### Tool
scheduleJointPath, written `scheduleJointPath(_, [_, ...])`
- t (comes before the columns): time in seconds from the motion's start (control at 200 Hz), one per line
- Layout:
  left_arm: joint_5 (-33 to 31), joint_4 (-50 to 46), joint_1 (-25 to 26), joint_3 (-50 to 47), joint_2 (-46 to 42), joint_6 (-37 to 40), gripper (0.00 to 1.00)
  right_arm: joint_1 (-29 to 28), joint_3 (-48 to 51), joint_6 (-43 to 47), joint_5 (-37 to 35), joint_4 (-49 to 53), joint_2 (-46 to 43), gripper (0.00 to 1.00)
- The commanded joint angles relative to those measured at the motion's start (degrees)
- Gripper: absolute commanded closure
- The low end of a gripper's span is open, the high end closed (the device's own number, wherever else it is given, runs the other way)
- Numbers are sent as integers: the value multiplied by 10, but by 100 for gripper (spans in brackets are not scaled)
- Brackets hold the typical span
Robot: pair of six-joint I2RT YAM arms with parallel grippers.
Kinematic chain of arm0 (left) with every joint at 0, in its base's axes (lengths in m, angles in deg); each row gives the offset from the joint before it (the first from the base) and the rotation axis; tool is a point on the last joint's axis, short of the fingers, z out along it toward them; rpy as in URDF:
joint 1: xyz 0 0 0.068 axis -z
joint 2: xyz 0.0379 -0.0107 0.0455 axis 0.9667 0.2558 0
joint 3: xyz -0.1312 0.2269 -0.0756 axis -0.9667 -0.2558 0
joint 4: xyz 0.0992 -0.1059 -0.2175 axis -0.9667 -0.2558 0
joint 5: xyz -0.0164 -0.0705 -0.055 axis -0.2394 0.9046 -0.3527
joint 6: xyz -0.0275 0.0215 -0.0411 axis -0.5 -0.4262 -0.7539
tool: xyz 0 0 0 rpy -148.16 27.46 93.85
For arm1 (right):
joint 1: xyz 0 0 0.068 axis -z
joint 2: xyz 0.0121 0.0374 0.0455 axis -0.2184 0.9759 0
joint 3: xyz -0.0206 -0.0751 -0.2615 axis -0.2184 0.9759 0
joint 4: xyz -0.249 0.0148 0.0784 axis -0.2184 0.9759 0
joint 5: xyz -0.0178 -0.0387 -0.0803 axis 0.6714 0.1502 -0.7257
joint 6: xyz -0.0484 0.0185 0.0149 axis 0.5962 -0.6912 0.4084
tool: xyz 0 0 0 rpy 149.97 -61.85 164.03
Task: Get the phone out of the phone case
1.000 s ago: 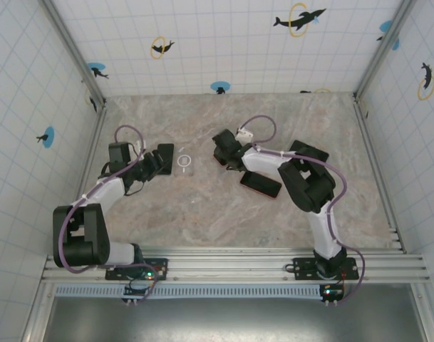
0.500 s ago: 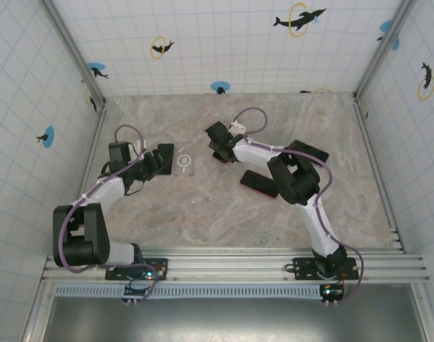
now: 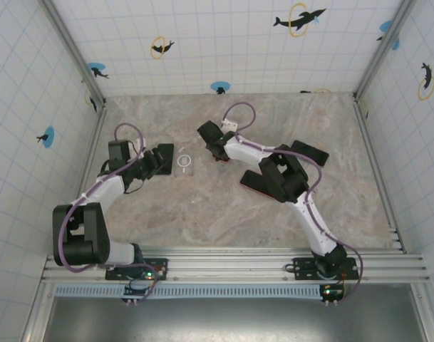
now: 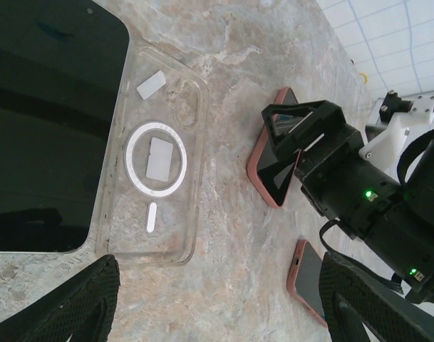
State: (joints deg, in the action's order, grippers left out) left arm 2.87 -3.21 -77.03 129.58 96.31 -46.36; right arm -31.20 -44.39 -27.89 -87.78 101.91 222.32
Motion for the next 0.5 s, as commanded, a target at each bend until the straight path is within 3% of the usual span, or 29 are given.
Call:
scheduleJointPath(0.0, [4,-10,7,18,8,19,25,-4,-6,-1,4,67,37,5])
scheduleJointPath(0.19, [5,-10,12,20,9,20,25,0,-4,-30,-15,109,37,8])
scheduleJointPath(0.495, [7,-11,15,19,9,22,25,20,57,-48,-14,91,-8,9])
